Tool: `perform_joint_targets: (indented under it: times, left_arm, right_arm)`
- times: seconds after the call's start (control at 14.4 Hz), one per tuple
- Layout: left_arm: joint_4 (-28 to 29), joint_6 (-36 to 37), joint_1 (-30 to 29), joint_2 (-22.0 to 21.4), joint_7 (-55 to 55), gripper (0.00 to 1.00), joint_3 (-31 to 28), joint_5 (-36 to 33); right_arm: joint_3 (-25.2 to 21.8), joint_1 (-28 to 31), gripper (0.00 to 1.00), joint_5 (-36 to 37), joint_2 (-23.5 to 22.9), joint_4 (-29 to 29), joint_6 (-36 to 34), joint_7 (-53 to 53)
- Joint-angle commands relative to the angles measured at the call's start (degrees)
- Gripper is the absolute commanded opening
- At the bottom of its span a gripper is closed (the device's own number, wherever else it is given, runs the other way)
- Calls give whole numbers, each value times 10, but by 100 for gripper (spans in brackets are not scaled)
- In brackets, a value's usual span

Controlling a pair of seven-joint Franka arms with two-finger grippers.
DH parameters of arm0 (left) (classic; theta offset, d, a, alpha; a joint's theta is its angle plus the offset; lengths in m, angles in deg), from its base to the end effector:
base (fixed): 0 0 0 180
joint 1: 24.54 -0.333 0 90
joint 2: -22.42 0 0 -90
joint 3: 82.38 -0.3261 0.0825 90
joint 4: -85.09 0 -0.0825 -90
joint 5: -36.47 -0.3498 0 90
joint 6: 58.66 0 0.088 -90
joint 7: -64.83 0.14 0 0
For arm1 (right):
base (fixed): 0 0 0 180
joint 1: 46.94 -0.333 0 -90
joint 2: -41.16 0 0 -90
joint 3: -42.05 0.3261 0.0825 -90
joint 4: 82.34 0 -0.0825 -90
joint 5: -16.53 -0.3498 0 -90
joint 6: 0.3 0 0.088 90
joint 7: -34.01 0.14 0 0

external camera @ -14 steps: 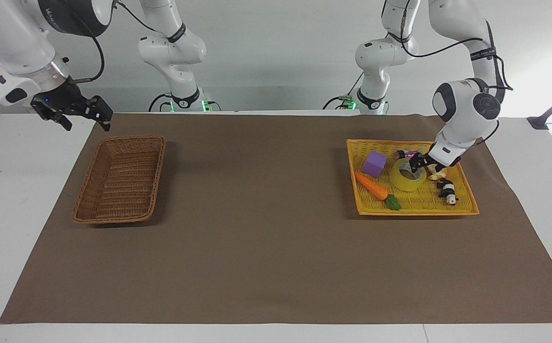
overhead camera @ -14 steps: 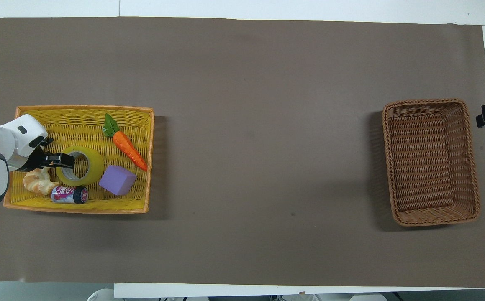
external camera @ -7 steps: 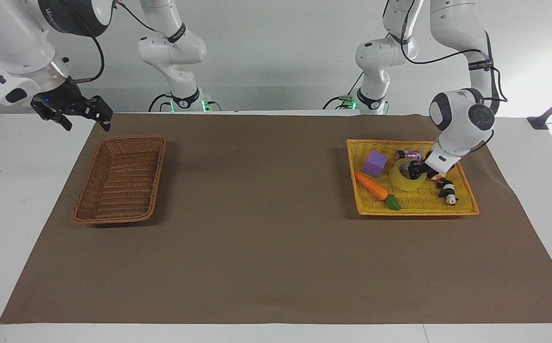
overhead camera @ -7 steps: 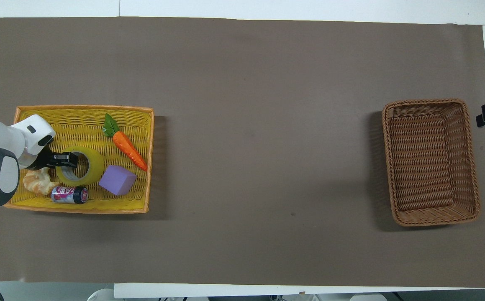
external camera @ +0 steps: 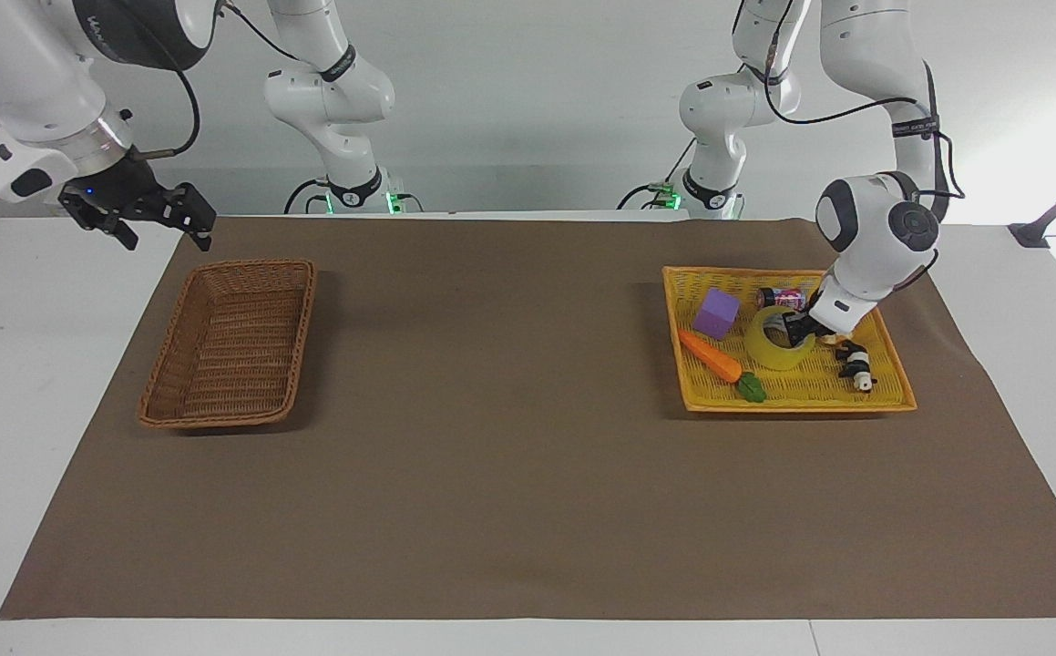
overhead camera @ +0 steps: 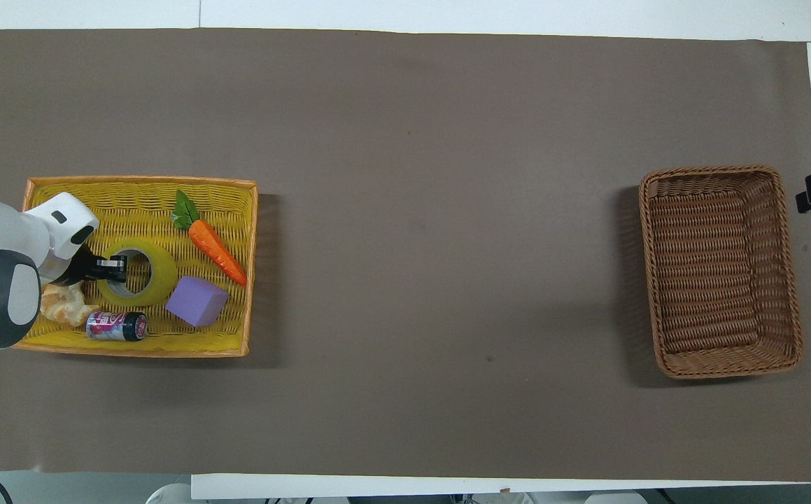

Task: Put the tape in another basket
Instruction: 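Close the left gripper on the tape roll's rim and lift it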

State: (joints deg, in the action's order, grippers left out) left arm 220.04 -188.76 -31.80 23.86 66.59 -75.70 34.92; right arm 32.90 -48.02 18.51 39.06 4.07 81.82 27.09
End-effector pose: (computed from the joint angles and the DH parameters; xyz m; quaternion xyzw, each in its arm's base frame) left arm 0.4638 0.0060 0.3118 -0.9983 0.0196 0.0549 0.0073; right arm 0.5081 -0.0757 0.5989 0.9982 -0.0115 -0.0576 0.0127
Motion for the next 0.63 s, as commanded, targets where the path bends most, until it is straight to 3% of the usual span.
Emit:
perform_joint_targets:
  times: [0.0, 0.07, 0.14, 0.21, 0.35, 0.56]
  left_arm:
    - [23, -32, 15, 5, -14, 23, -4, -2]
    - [23, -31, 15, 5, -14, 16, -4, -2]
    - [18, -26, 15, 5, -13, 0, -4, -2]
    - [6, -18, 15, 7, -14, 0, -4, -2]
    - [-63, 66, 14, 1, -8, 0, -4, -2]
    - [-220, 206, 20, 21, -15, 0, -4, 61]
  right_arm:
    - [3, 3, 99, 0, 14, 17, 5, 1]
    - [3, 3, 99, 0, 14, 17, 5, 1]
    - [3, 4, 99, 0, 14, 17, 5, 1]
    - [3, 6, 99, 0, 13, 17, 5, 1]
    - [4, 6, 99, 0, 13, 17, 5, 0]
    - [3, 5, 99, 0, 14, 17, 5, -1]
